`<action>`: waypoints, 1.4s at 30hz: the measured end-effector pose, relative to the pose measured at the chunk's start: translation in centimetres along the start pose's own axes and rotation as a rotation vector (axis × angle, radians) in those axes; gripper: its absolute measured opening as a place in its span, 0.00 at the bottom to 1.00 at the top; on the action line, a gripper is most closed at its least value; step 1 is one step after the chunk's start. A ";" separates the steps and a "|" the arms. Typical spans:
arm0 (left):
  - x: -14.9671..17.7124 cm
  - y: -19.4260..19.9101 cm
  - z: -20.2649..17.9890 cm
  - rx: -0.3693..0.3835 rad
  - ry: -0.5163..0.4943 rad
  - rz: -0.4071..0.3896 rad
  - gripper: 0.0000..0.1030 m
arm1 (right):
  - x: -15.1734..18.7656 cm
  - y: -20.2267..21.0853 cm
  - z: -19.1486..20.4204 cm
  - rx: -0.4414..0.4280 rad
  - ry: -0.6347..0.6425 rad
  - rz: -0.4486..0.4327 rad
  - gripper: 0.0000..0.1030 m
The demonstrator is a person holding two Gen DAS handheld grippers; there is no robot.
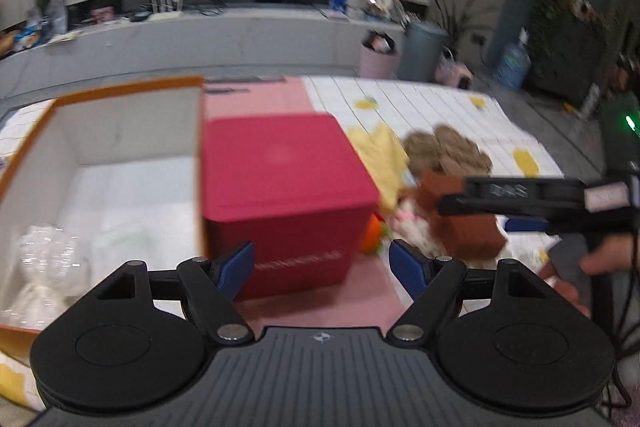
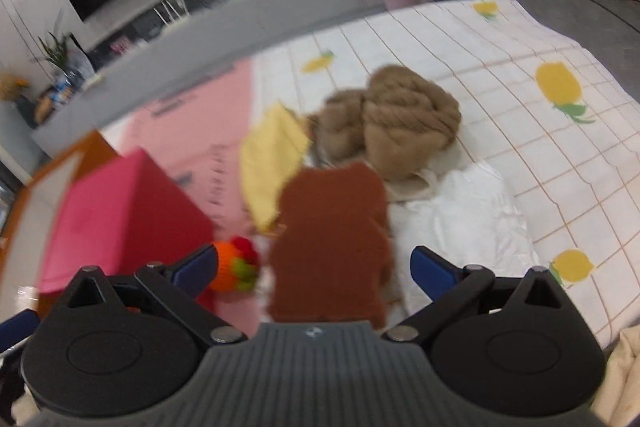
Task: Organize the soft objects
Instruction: 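Move the right tool back and grasp the brown bear-shaped sponge, then lift the bear sponge with the right tool while the left tool grasps white tissues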
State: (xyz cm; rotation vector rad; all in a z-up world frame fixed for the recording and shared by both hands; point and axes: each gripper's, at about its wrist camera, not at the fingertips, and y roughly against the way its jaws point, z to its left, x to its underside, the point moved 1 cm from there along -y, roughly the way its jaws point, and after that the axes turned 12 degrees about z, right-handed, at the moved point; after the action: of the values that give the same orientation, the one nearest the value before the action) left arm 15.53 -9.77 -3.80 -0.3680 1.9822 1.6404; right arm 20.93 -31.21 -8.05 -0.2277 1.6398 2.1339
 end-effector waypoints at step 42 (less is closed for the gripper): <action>1.9 -6.1 -15.4 0.041 -0.319 -0.030 0.88 | -0.1 8.7 -12.2 0.051 -0.251 -0.227 0.69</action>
State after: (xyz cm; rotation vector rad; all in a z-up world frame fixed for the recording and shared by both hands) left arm 13.70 -25.81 -8.04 -0.1109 1.7587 1.5297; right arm 15.61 -44.54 -3.79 -0.1178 1.4481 1.8655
